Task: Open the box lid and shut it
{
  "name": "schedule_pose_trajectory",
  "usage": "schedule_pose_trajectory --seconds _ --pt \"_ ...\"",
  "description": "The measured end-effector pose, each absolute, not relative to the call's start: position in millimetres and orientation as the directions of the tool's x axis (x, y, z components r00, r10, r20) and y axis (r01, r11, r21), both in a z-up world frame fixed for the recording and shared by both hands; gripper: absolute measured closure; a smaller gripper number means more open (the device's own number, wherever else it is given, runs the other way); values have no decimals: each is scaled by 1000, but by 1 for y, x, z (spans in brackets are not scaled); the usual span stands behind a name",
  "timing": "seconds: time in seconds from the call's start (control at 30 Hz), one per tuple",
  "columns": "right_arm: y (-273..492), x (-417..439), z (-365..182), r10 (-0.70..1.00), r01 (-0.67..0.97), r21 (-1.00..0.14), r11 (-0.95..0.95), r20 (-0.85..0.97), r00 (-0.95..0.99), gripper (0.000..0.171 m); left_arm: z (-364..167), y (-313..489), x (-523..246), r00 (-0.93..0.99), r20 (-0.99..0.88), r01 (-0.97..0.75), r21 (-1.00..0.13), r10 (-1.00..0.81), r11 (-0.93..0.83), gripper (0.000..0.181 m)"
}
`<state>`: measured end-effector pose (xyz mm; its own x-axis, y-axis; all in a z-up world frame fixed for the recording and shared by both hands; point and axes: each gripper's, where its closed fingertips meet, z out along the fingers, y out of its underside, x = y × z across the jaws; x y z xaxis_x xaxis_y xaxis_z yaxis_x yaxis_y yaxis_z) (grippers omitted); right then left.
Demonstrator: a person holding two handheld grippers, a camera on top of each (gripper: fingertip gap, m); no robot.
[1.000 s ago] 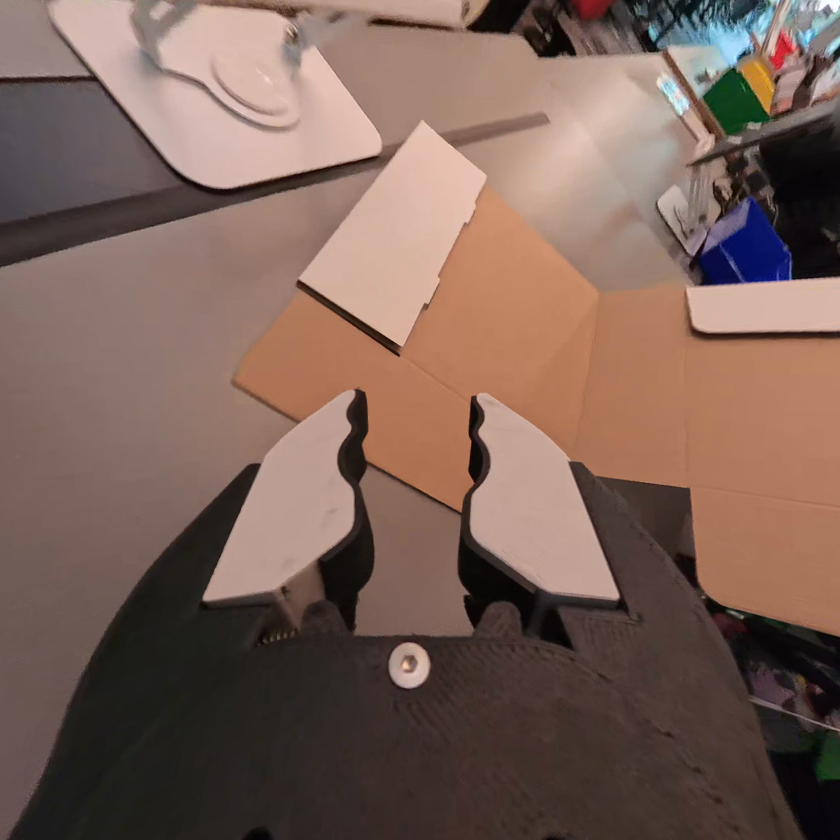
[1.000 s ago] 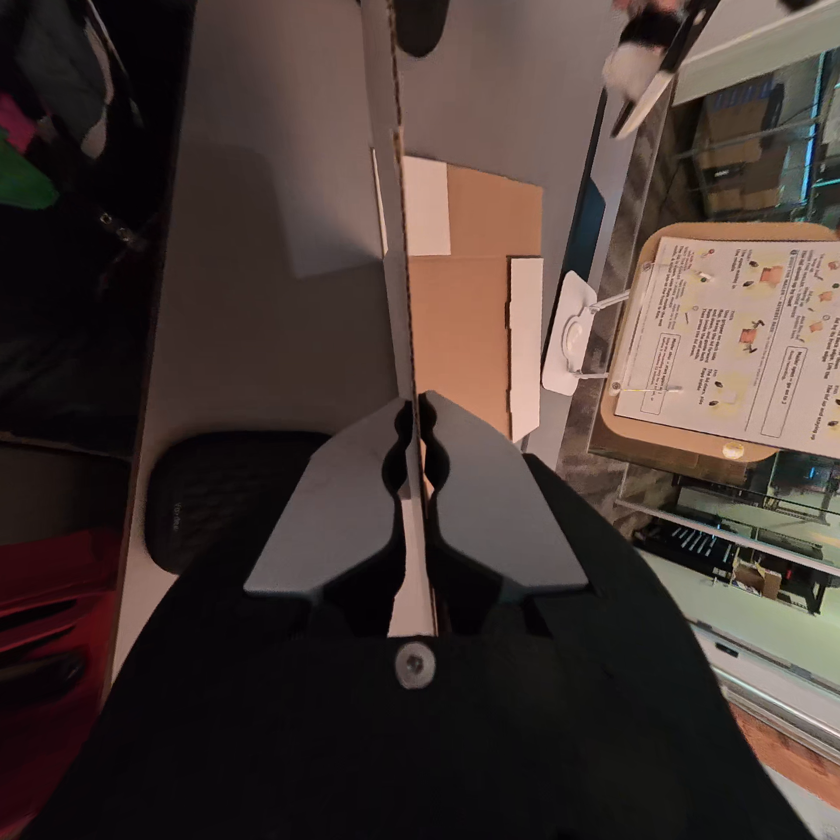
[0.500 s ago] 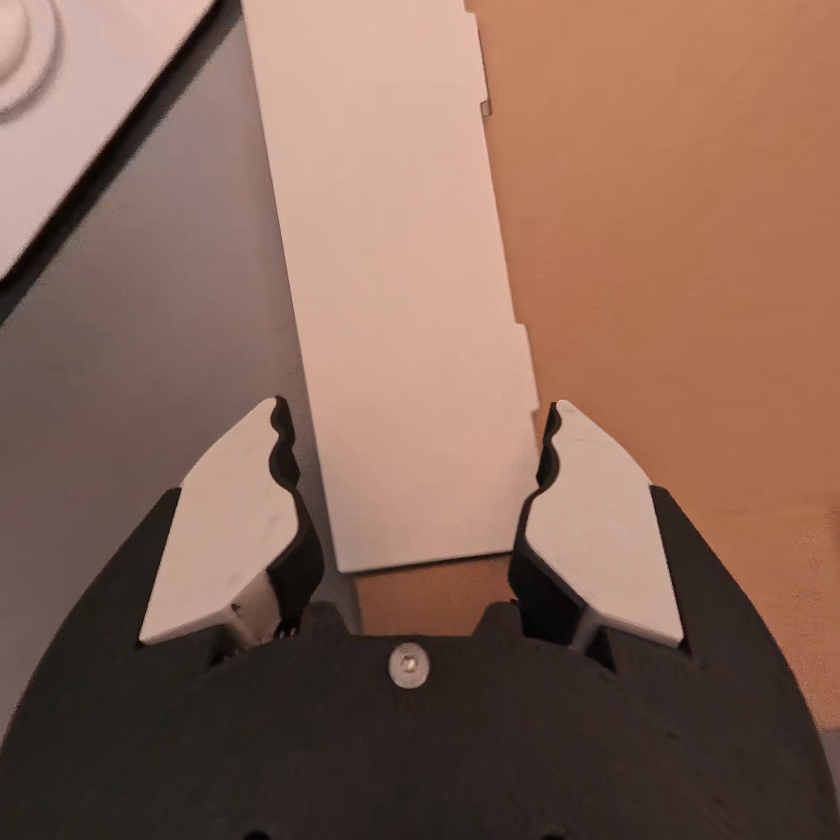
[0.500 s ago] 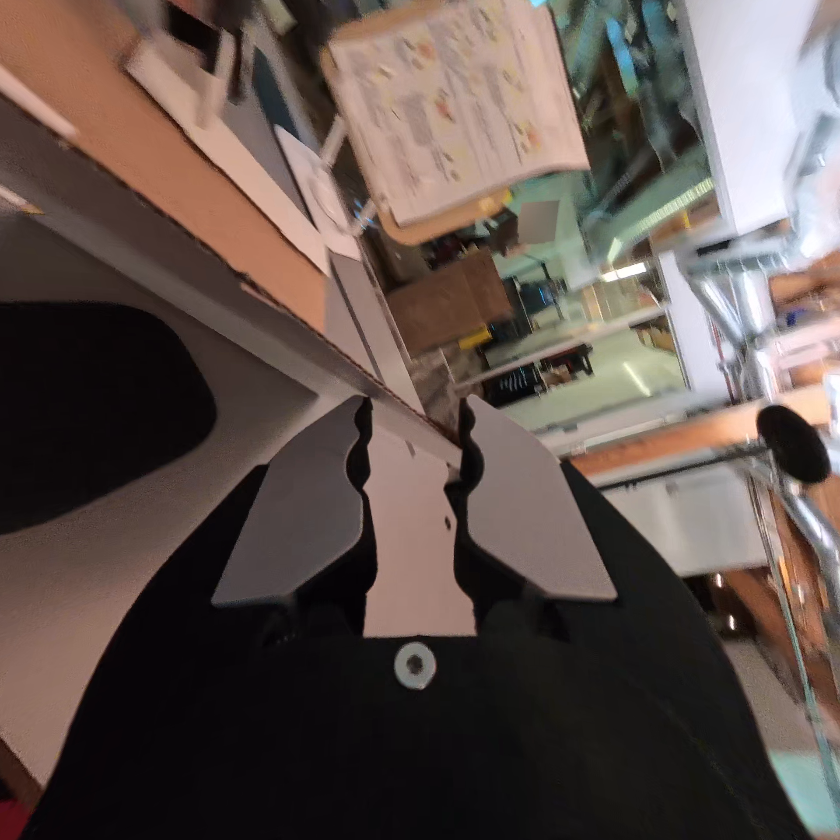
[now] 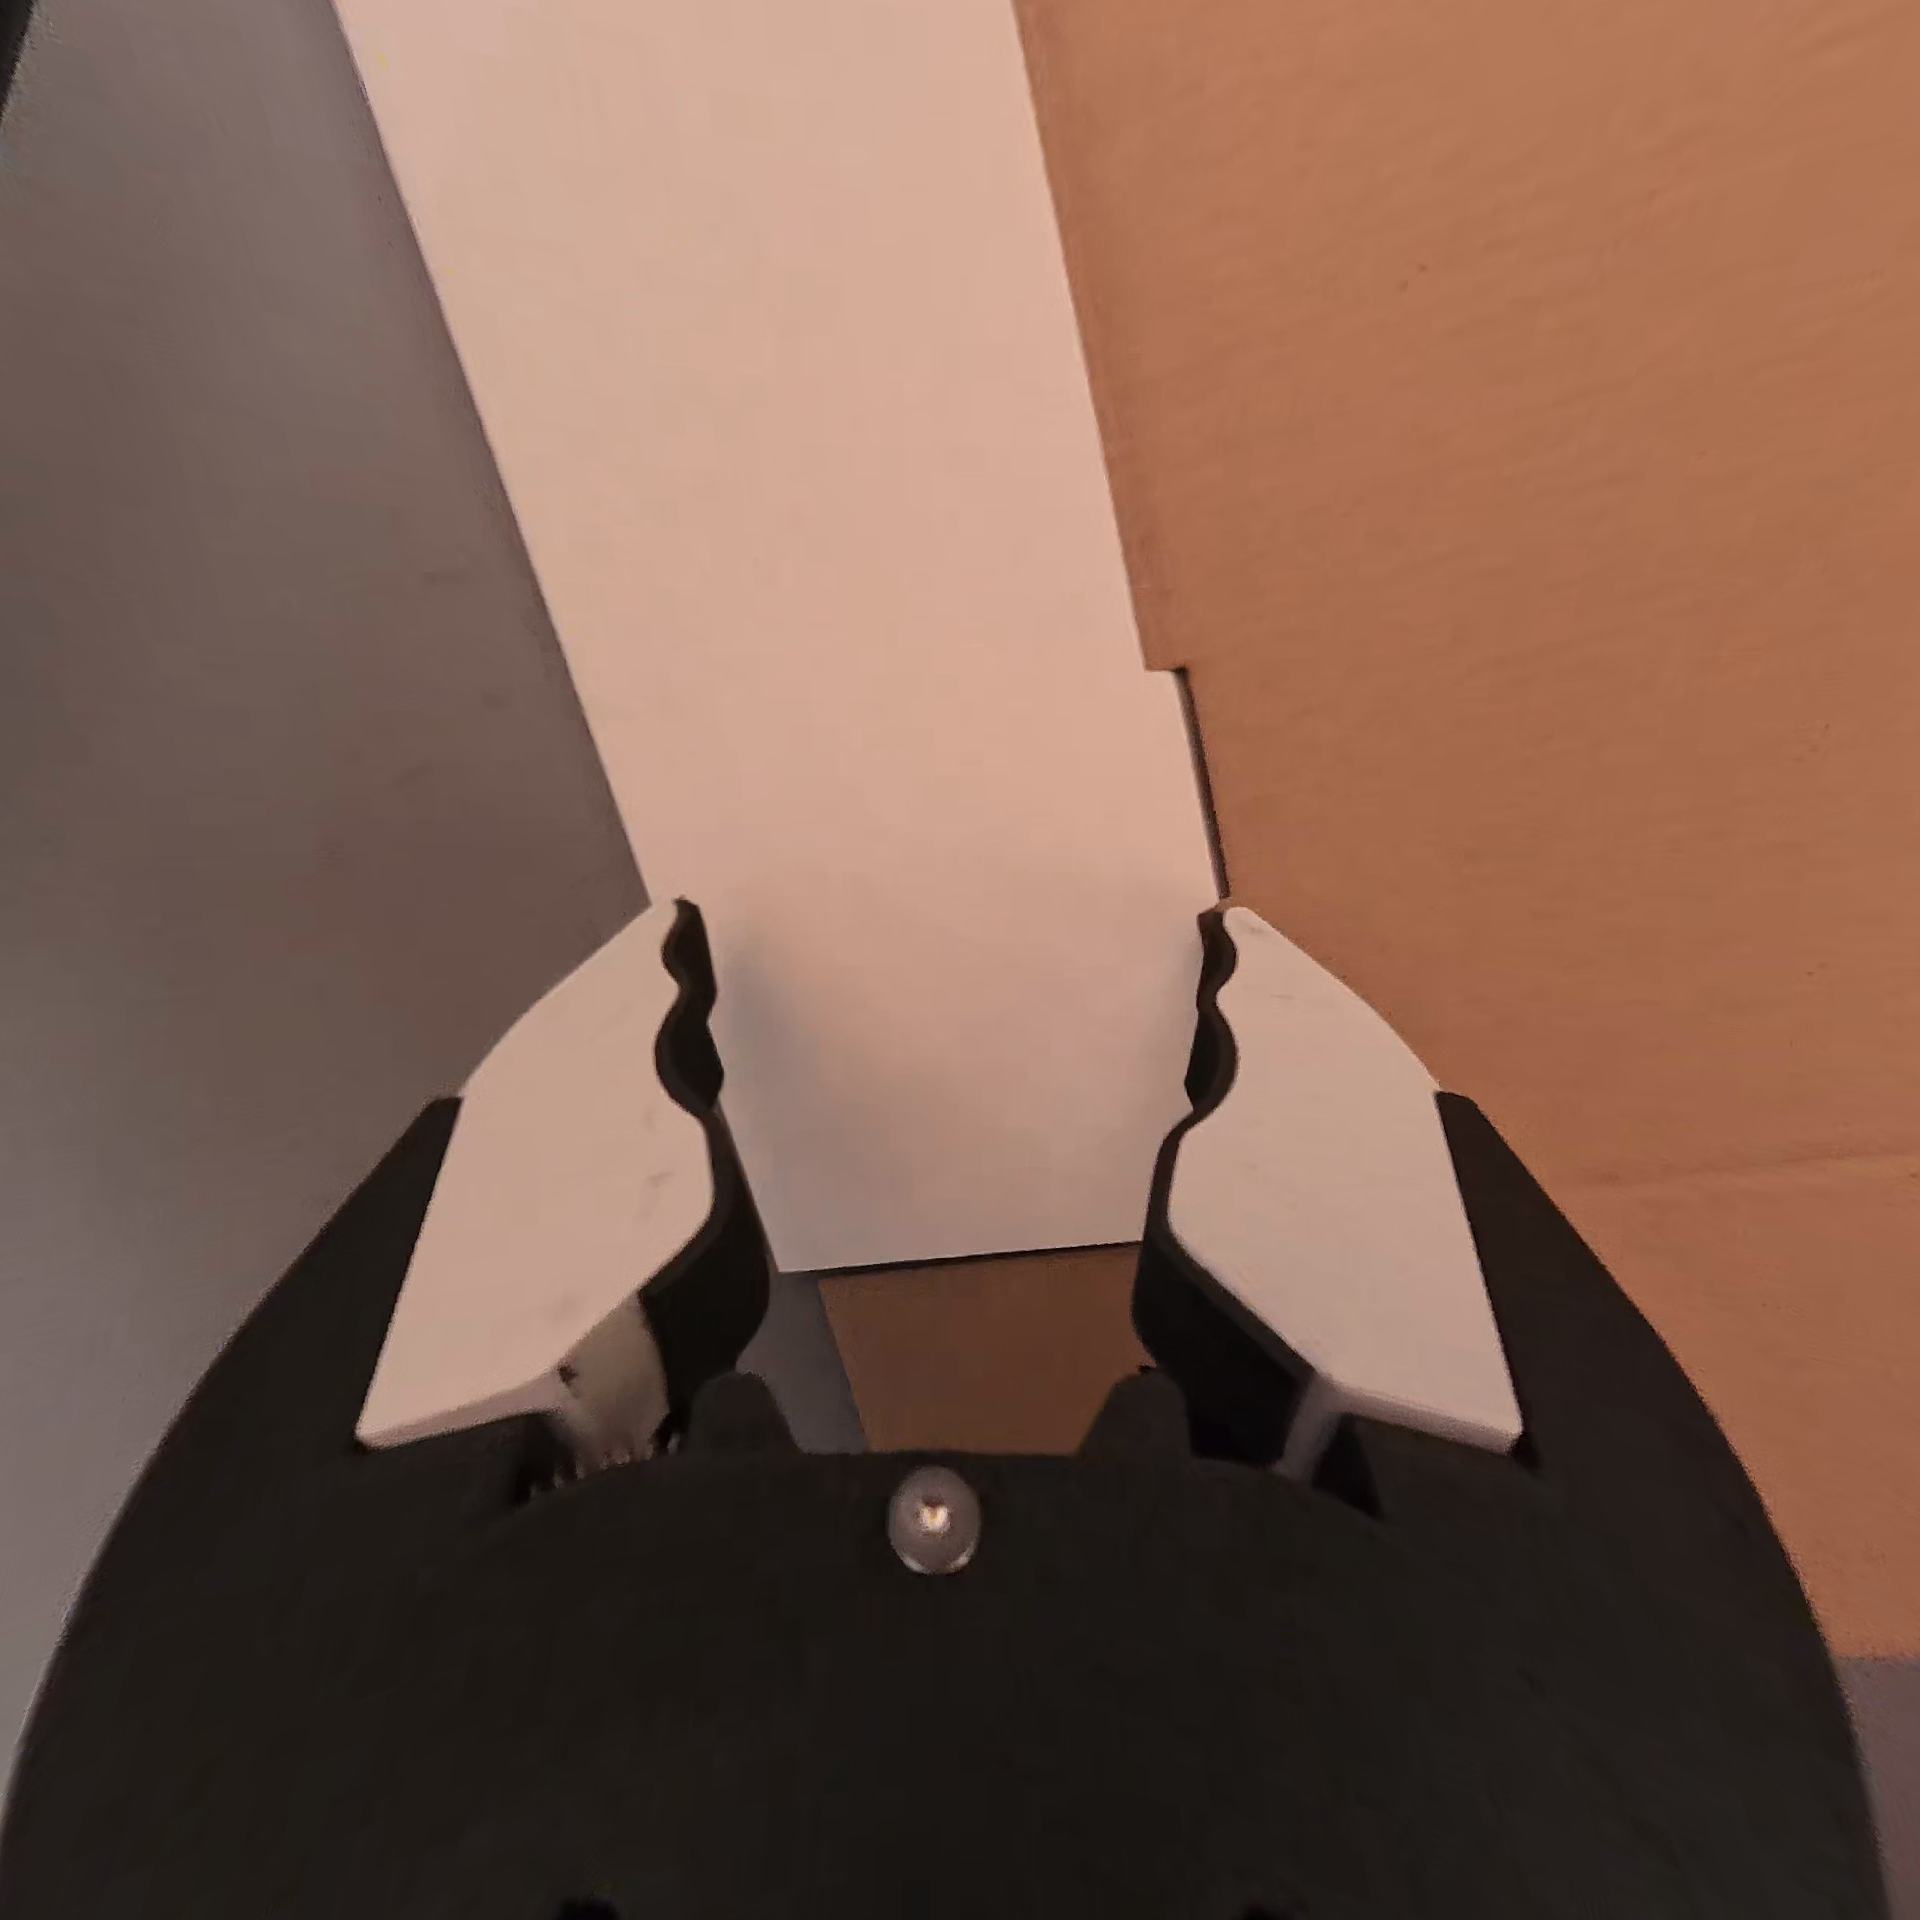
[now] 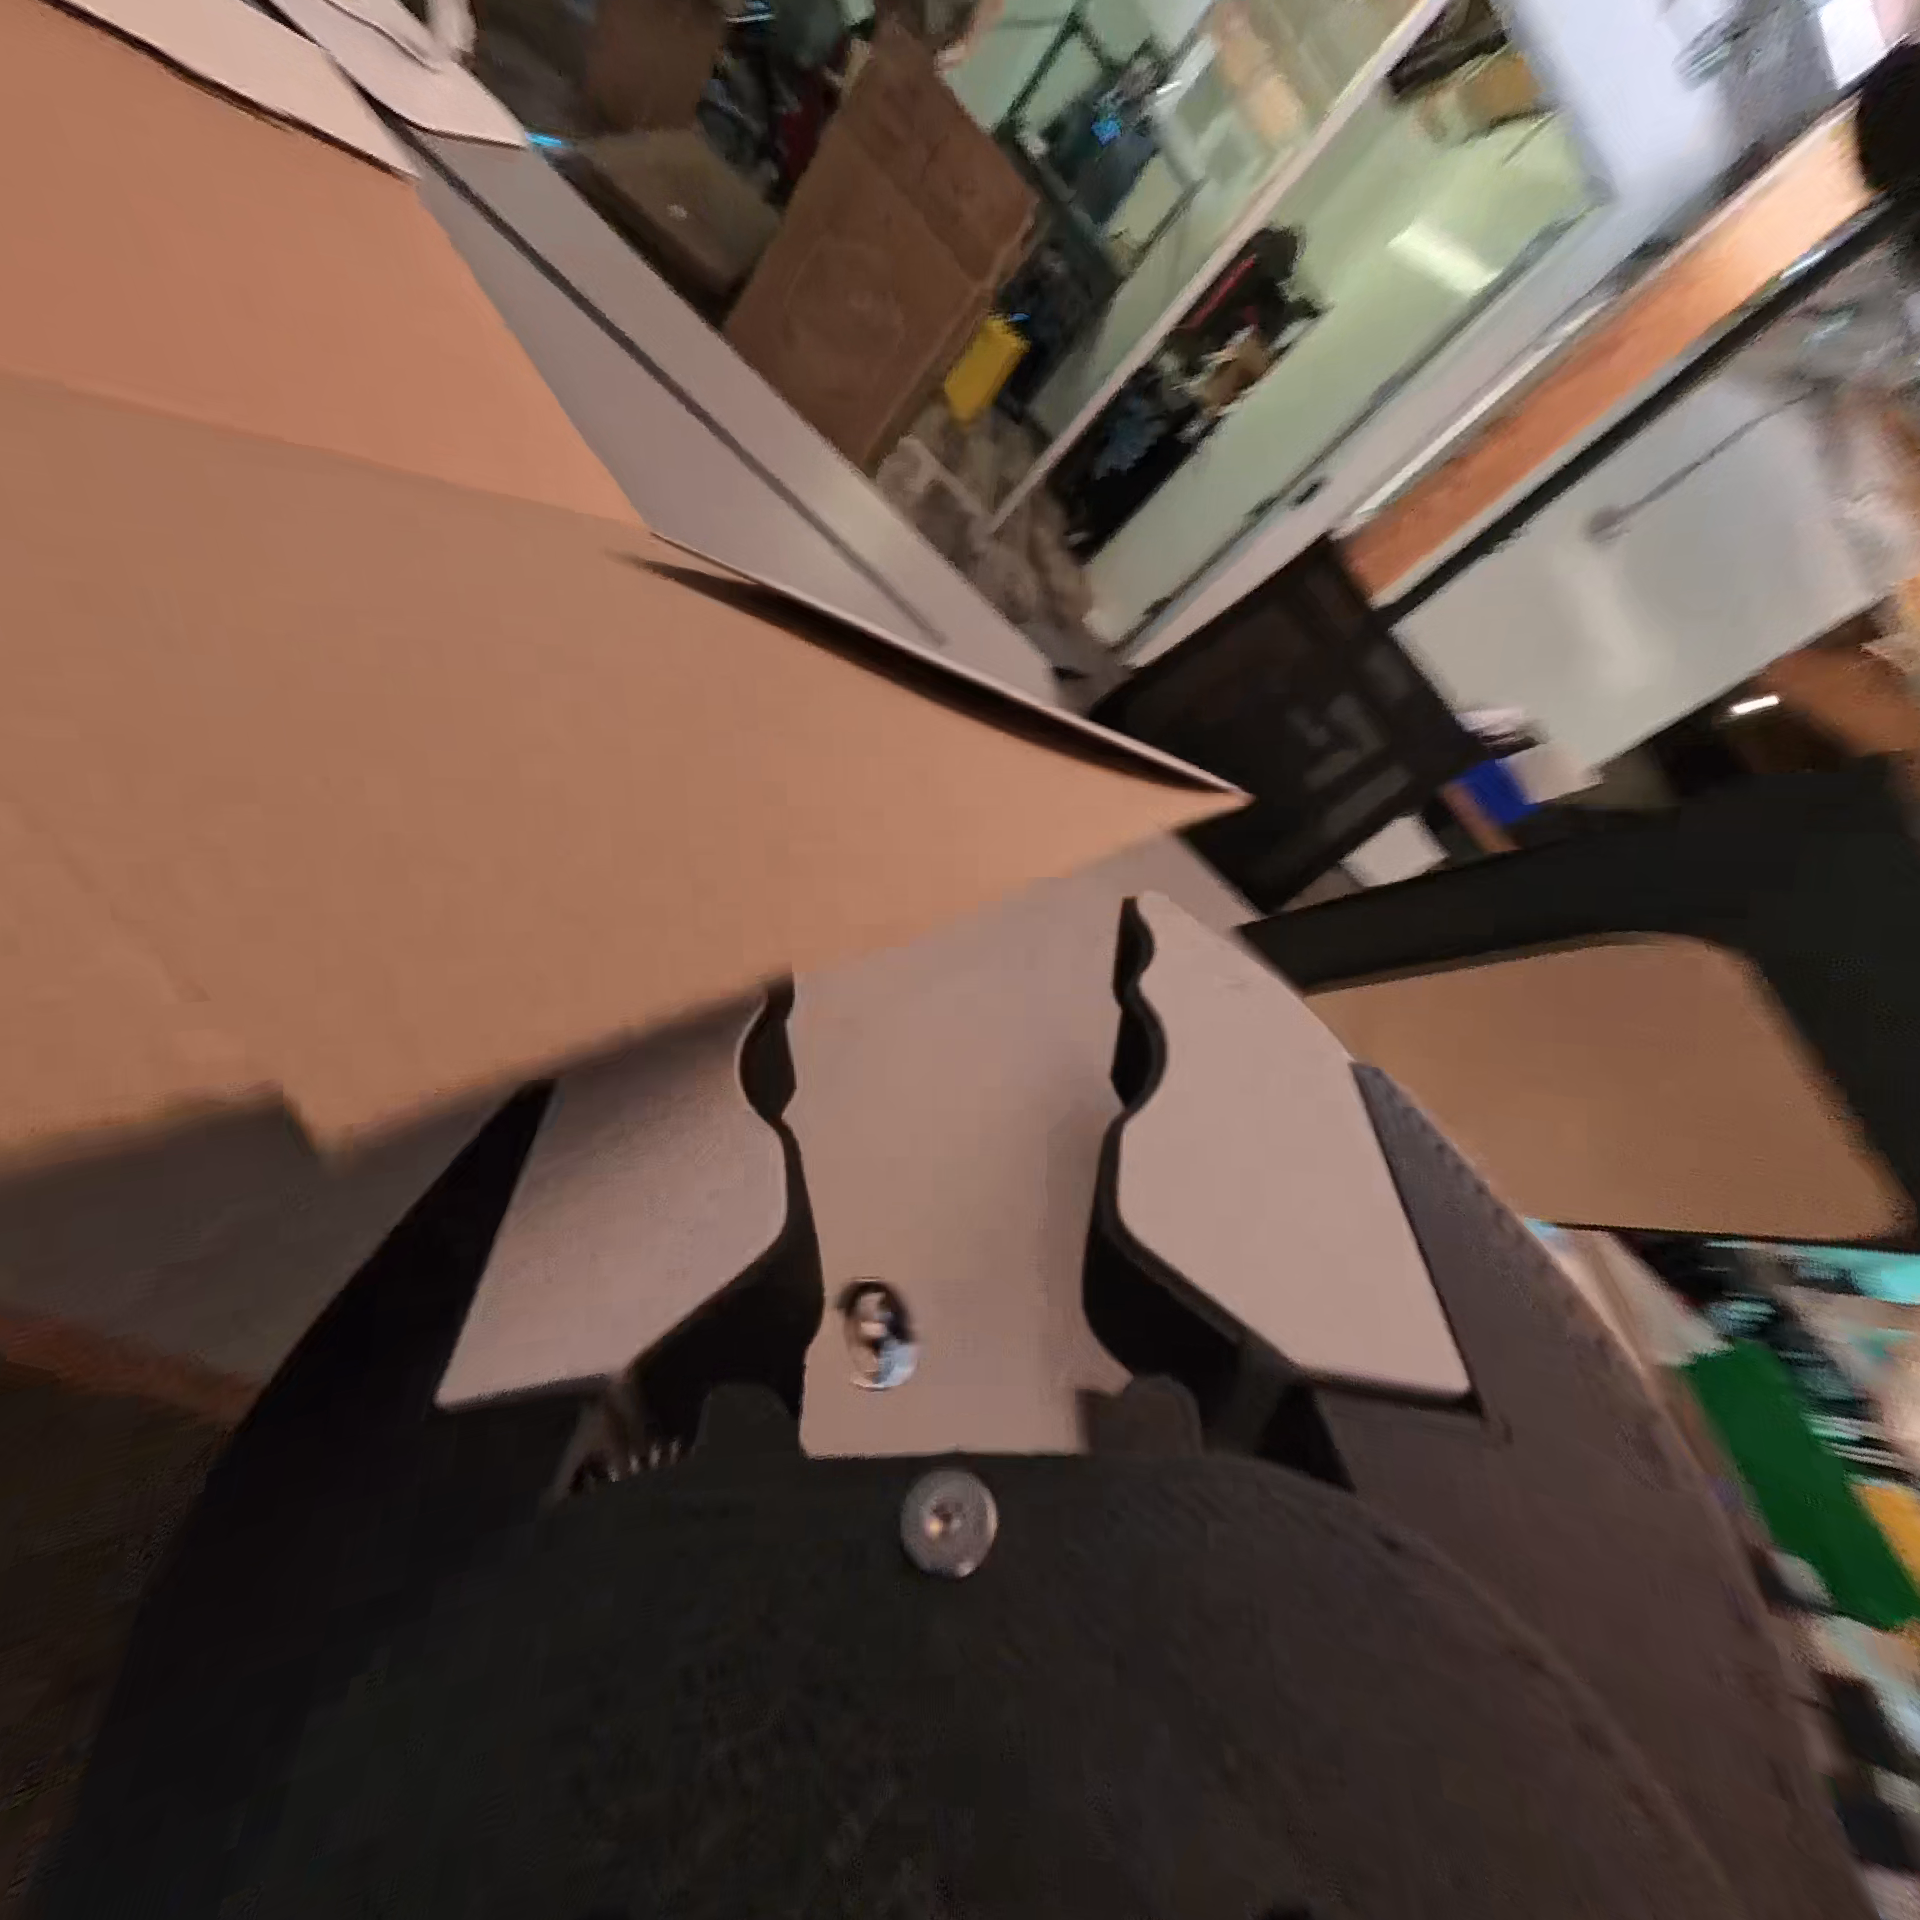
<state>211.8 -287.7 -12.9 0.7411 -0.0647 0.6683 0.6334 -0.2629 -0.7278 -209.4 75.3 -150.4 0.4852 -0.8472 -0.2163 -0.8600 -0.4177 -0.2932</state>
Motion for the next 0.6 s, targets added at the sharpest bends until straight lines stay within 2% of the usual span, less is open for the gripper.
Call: schedule_pose_trajectory --seconds 0.07,0.1,0.23,0.33,0.43,0.5,0.57,0.6 --pt "-296 227 -6 -142 673 -696 -248 714 686 112 -150 75 -210 484 -236 -865 -276 -842 -420 95" --pt "-300 234 -8 -159 622 -737 -264 669 726 116 -150 73 -209 485 -231 -865 -271 -843 -424 100" --pt "-315 258 -29 -230 315 -882 -350 407 884 116 -154 62 -206 525 -121 -832 -282 -843 -478 138" --pt "-322 254 -36 -237 102 -939 -328 187 953 117 -154 63 -208 546 -113 -816 -295 -830 -497 139" --pt "-329 249 -37 -246 -191 -941 -280 -122 962 117 -154 64 -213 563 -120 -807 -295 -818 -512 145" --pt "-333 236 -30 -160 -320 -920 -226 -289 944 117 -153 65 -218 570 -138 -803 -301 -810 -514 149" --pt "-337 219 -25 -74 -312 -923 -225 -303 950 117 -153 67 -226 582 -161 -797 -303 -797 -522 154" --pt "-337 208 -26 -34 -232 -938 -257 -231 972 115 -153 68 -230 589 -171 -794 -303 -790 -526 156"
